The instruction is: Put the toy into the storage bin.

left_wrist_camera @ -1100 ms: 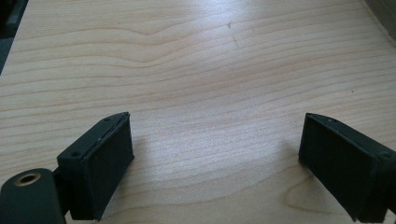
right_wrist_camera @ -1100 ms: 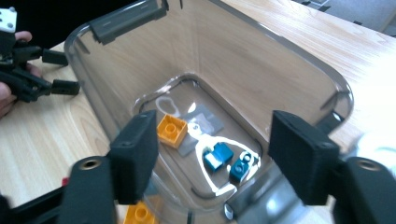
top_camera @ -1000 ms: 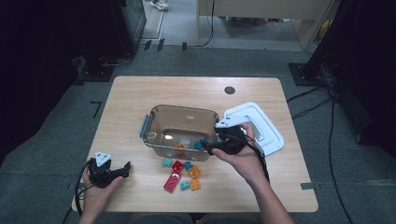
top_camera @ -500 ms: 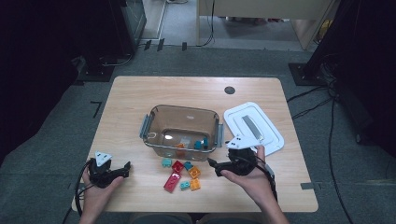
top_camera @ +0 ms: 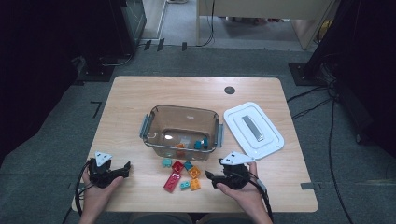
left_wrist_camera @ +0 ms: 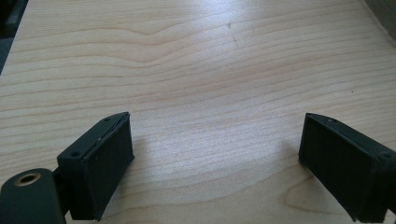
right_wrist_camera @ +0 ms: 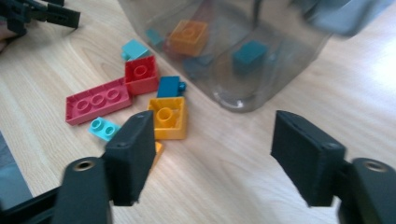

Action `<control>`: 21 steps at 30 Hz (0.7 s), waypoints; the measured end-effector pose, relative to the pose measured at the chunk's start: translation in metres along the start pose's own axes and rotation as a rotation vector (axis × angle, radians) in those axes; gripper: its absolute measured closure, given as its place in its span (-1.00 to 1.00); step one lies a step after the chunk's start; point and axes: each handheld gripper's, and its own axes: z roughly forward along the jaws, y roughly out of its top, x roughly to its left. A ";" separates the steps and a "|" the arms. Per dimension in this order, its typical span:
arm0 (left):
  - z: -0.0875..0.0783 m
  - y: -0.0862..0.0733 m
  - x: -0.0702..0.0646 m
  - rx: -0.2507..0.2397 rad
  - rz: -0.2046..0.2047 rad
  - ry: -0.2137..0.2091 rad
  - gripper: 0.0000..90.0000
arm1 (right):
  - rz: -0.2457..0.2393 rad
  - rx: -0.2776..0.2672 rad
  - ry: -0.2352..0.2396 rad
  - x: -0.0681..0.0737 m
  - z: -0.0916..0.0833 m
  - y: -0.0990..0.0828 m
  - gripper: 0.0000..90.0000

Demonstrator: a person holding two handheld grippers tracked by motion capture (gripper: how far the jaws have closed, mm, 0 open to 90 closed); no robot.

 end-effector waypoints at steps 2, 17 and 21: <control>0.000 0.000 0.000 0.000 0.000 0.000 -0.78 | 0.008 0.000 0.008 0.002 0.006 -0.003 -0.17; 0.000 0.000 0.000 0.000 0.000 0.000 -0.78 | 0.020 0.041 0.016 0.030 0.057 -0.009 -0.06; 0.000 0.000 0.000 0.000 0.000 0.000 -0.78 | 0.006 0.058 0.000 0.032 0.063 -0.011 0.00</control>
